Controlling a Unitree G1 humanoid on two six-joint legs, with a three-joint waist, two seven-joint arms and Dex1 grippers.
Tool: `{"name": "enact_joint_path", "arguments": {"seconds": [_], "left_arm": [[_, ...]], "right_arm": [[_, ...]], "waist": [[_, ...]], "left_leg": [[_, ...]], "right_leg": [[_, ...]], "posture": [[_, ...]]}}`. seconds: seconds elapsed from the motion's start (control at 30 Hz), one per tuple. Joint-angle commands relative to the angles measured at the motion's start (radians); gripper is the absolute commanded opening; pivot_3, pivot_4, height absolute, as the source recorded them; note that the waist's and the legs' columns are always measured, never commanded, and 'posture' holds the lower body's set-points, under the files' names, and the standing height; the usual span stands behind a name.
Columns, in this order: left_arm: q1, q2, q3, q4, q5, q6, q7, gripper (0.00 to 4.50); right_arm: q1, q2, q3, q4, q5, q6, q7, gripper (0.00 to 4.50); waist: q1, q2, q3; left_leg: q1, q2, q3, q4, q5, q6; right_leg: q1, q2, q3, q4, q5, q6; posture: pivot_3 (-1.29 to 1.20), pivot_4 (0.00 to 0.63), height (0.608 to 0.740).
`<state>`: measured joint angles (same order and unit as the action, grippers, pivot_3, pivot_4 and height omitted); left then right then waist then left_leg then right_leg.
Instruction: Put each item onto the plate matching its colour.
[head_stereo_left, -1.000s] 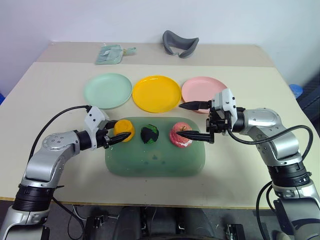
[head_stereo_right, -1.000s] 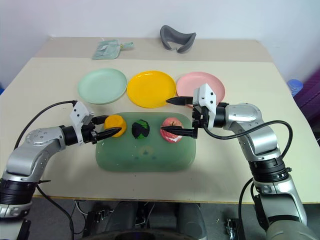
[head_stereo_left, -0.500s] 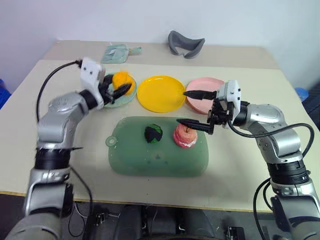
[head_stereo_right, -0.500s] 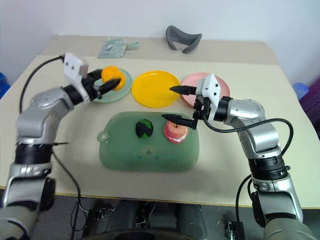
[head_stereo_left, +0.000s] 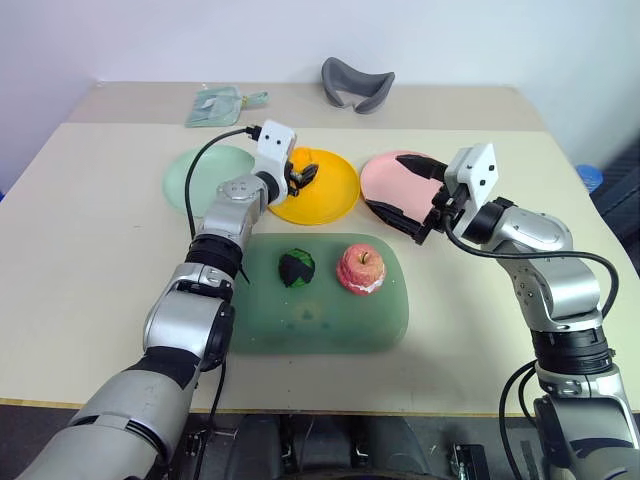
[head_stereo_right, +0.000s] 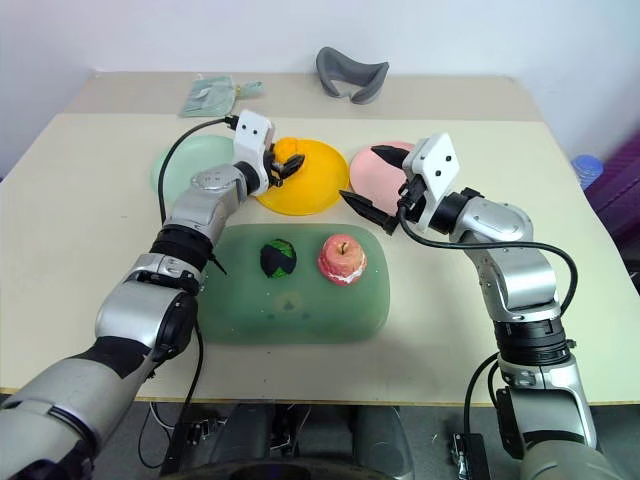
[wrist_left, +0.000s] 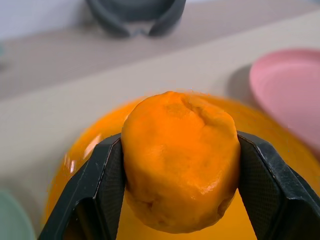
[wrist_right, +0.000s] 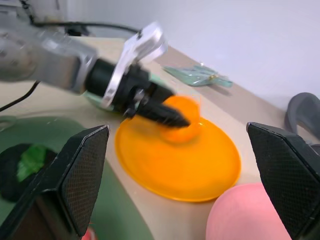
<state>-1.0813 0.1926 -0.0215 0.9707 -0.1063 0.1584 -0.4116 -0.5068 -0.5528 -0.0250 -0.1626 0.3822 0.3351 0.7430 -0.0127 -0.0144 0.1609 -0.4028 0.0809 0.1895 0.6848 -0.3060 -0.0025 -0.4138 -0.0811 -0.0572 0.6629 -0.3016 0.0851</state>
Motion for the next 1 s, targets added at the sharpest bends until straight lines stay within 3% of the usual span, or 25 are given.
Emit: {"name": "enact_joint_path", "arguments": {"seconds": [0.03, 0.23, 0.37, 0.53, 0.73, 0.83, 1.0], "left_arm": [[-0.048, -0.004, 0.016, 0.014, 0.014, -0.049, 0.001, 2.54], [-0.056, -0.031, 0.043, 0.089, 0.010, -0.071, 0.027, 2.54], [-0.052, -0.040, 0.049, 0.098, 0.016, -0.079, 0.027, 4.48], [-0.019, -0.020, 0.073, -0.001, -0.026, -0.054, -0.045, 4.48], [0.161, 0.081, 0.083, -0.452, -0.145, 0.135, -0.237, 4.48], [0.283, 0.174, 0.048, -0.711, -0.232, 0.241, -0.417, 4.48], [0.451, 0.297, 0.055, -0.988, -0.351, 0.357, -0.555, 4.48]], "right_arm": [[0.001, 0.021, -0.019, -0.060, 0.007, 0.017, -0.042, 4.50], [-0.001, 0.055, -0.011, -0.078, -0.004, 0.030, -0.083, 4.50], [0.001, 0.061, -0.005, -0.083, -0.009, 0.024, -0.090, 4.50], [0.011, 0.058, -0.008, -0.087, -0.011, 0.020, -0.088, 4.50], [0.038, 0.043, -0.025, -0.106, 0.011, 0.035, -0.072, 4.50], [0.070, 0.029, -0.030, -0.123, 0.029, 0.038, -0.044, 4.50], [0.111, 0.014, -0.027, -0.145, 0.050, 0.043, -0.008, 4.50]], "waist": [[0.004, 0.000, 0.000], [0.002, 0.000, 0.000], [0.000, 0.000, 0.000], [-0.001, 0.000, 0.000], [-0.008, 0.000, 0.000], [-0.007, 0.000, 0.000], [0.001, 0.000, 0.000]], "left_leg": [[-0.001, 0.000, -0.001, 0.000, 0.000, 0.000], [-0.004, 0.000, -0.001, 0.002, 0.000, 0.000], [-0.004, 0.000, -0.001, 0.002, 0.000, 0.000], [-0.005, 0.000, -0.001, 0.001, 0.000, 0.000], [-0.005, 0.000, -0.001, 0.001, 0.000, 0.000], [-0.005, 0.001, -0.001, 0.001, 0.000, 0.000], [-0.005, 0.001, -0.001, 0.002, 0.000, 0.000]], "right_leg": [[-0.001, 0.000, 0.000, 0.000, 0.000, 0.000], [-0.003, 0.000, -0.001, 0.001, 0.000, 0.000], [-0.004, 0.000, -0.001, 0.001, 0.000, 0.000], [-0.004, 0.000, -0.001, 0.001, 0.000, 0.000], [-0.005, 0.000, -0.001, 0.002, 0.000, 0.000], [-0.006, 0.000, -0.001, 0.002, 0.000, 0.000], [-0.005, 0.000, 0.000, 0.003, 0.000, 0.000]], "posture": [[0.00, 0.150, 0.740], [0.00, 0.150, 0.740], [0.00, 0.150, 0.740], [0.00, 0.150, 0.740], [0.00, 0.150, 0.740], [0.00, 0.150, 0.740], [0.00, 0.150, 0.740]]}}
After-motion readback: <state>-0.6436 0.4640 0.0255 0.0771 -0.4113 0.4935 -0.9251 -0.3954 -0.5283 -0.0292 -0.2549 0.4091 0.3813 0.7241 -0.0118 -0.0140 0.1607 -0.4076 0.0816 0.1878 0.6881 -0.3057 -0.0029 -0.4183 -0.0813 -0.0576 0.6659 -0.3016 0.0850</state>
